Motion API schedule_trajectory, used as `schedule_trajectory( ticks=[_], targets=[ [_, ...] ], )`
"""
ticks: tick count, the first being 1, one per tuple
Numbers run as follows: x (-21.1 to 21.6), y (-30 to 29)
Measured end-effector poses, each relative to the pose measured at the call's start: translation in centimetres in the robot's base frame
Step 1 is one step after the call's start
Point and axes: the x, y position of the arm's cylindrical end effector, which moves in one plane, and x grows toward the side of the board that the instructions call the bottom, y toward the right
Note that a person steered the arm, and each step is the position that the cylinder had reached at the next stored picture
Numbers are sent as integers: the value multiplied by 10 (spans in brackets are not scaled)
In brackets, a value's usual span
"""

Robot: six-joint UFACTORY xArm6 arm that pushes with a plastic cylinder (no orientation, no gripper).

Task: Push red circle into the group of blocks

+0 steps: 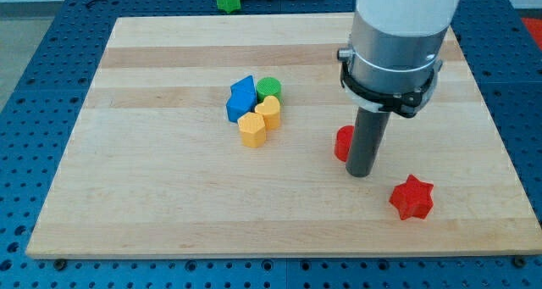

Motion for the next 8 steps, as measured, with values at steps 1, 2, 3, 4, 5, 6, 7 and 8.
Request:
schedule_trajectory(
  ticks=[1, 2, 3, 4, 5, 6, 7, 8],
  targets=[
    [0, -18],
    [0, -33],
    [1, -5],
    [-16, 38],
    [-17, 4],
    [-17, -39],
    [-49, -24],
    [-56, -13]
  ],
)
